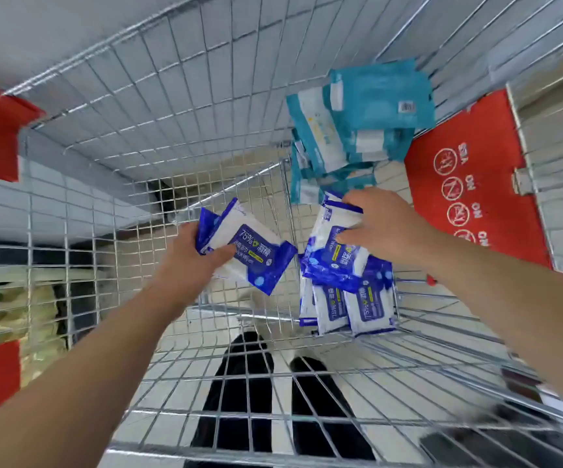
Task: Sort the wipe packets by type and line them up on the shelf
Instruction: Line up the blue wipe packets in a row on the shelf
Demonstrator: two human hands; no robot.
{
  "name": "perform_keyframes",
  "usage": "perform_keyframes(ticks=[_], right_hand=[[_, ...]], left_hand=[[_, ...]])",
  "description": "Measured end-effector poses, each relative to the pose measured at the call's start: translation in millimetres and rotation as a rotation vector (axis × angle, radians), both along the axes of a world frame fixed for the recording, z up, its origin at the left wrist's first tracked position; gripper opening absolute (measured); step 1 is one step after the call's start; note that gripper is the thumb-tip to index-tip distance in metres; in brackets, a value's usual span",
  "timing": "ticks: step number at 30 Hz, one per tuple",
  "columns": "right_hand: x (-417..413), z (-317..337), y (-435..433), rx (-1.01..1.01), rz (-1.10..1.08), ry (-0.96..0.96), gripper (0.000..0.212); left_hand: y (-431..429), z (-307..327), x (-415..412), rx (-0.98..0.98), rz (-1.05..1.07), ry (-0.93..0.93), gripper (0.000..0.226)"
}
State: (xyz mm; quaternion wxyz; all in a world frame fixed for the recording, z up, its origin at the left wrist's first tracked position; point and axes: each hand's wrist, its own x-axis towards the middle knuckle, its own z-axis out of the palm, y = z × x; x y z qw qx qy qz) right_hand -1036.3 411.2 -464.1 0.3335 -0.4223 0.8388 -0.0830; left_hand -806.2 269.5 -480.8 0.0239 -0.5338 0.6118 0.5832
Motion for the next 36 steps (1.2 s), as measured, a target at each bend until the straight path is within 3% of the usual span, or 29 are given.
perform_keyframes(ticks=[4,6,11,21,29,36], right_hand=[[16.8,67.6,-9.7,-0.215,-0.039,0.022,0.022],[30.1,104.3,-11.1,-0.273,0.001,0.067,0.031],[70.3,215.1,-24.1,-0.433,0.138,0.128,0.029],[218.8,431.1,-72.2,-0.818,0.529,0.193,0.02],[403.5,520.9,-105.4,-1.011,0.726,0.106,0.018],[586.9,549.6,-130.8,-1.003,0.77,0.008,0.015]], left_hand=[[11.5,67.6,16.7,-0.057,0.153,0.078,0.022],[20.5,106.0,31.2,-0.093,0.22,0.106,0.019],[41.8,208.8,79.9,-0.186,0.44,0.208,0.008],[73.7,395.1,228.5,-0.484,0.835,0.438,0.013],[84.6,478.1,406.9,-0.666,1.045,0.504,0.018],[83.9,519.2,578.3,-0.775,1.114,0.462,0.02]])
